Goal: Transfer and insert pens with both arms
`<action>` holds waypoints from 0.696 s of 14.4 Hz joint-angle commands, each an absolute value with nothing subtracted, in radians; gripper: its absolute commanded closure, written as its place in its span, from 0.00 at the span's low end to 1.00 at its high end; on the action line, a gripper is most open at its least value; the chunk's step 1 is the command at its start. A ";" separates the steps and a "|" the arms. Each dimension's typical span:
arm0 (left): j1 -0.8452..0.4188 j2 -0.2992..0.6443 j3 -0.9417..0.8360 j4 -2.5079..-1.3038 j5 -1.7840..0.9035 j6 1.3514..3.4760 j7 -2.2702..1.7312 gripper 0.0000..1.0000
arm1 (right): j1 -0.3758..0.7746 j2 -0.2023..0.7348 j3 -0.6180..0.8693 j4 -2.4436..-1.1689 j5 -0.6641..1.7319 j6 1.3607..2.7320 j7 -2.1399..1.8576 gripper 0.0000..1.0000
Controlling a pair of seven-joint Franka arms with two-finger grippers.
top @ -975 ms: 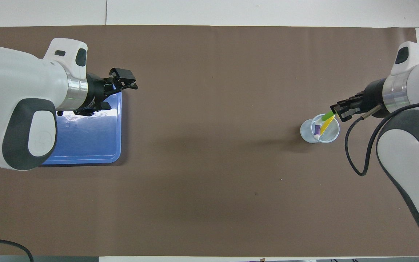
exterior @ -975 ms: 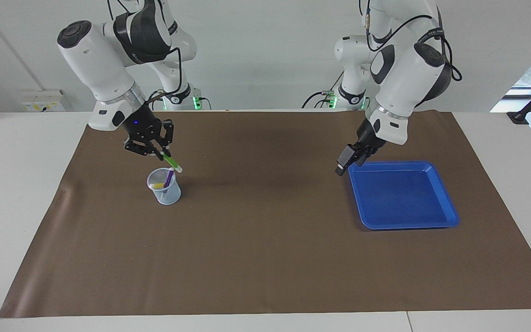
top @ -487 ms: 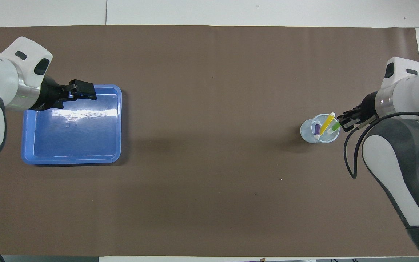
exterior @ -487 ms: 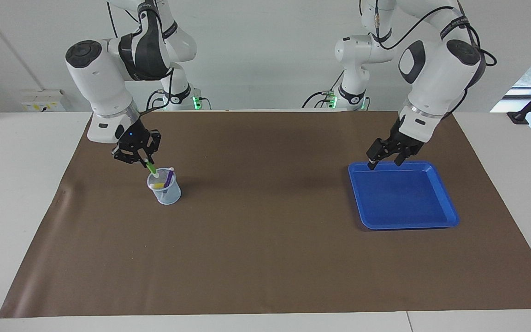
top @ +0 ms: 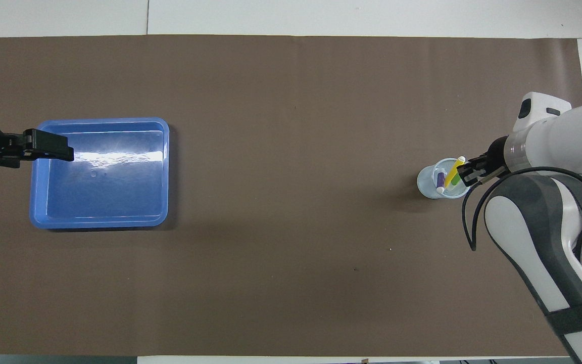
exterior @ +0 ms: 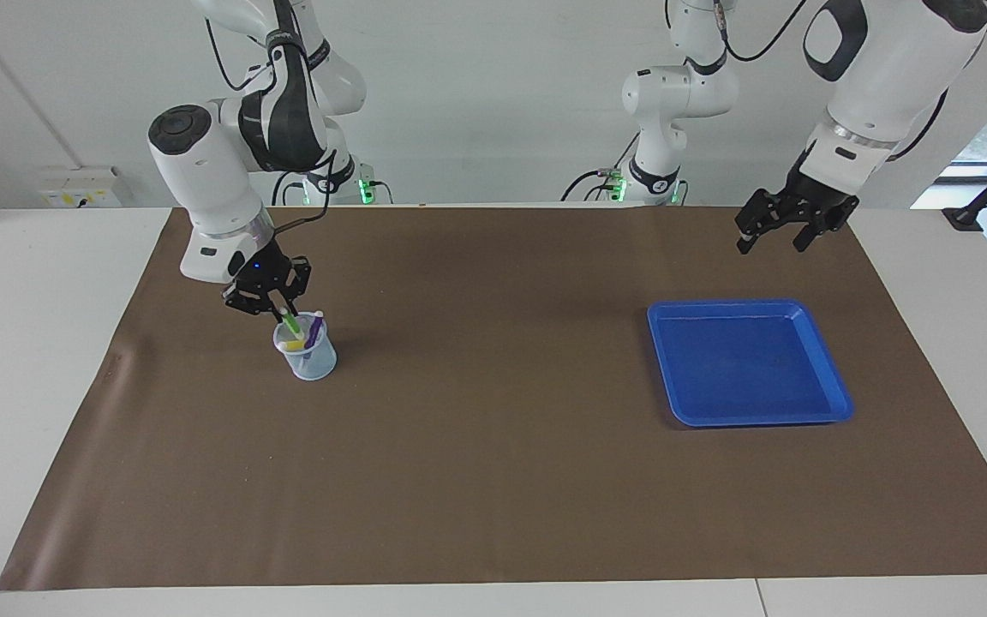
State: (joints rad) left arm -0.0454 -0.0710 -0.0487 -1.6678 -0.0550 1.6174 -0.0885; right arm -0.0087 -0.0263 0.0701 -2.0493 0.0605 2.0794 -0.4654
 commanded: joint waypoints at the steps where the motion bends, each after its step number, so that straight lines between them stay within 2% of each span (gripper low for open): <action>1: -0.049 0.003 -0.049 -1.496 0.003 1.461 -0.049 0.00 | -0.018 -0.021 0.080 -1.982 0.101 2.033 -0.449 0.00; 3: -0.046 0.044 -0.055 -1.404 0.003 1.376 -0.048 0.00 | -0.020 -0.031 0.078 -1.880 0.103 1.924 -0.434 0.00; 5: -0.043 0.045 -0.051 -1.390 0.005 1.350 0.007 0.00 | -0.035 -0.020 0.077 -1.733 0.103 1.789 -0.359 0.00; 8: -0.035 -0.021 -0.048 -1.497 0.000 1.383 0.025 0.00 | -0.066 0.003 0.066 -1.545 0.083 1.556 -0.307 0.00; 10: -0.037 -0.067 -0.048 -1.590 0.002 1.422 0.028 0.00 | -0.122 -0.009 0.063 -1.502 0.077 1.461 -0.307 0.00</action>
State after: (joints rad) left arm -0.0429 0.0006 -0.0462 -1.4816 -0.0185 1.3880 0.0021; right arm -0.0650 -0.0342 0.0583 -1.5716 0.0831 1.5431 -0.3155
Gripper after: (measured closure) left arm 0.000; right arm 0.000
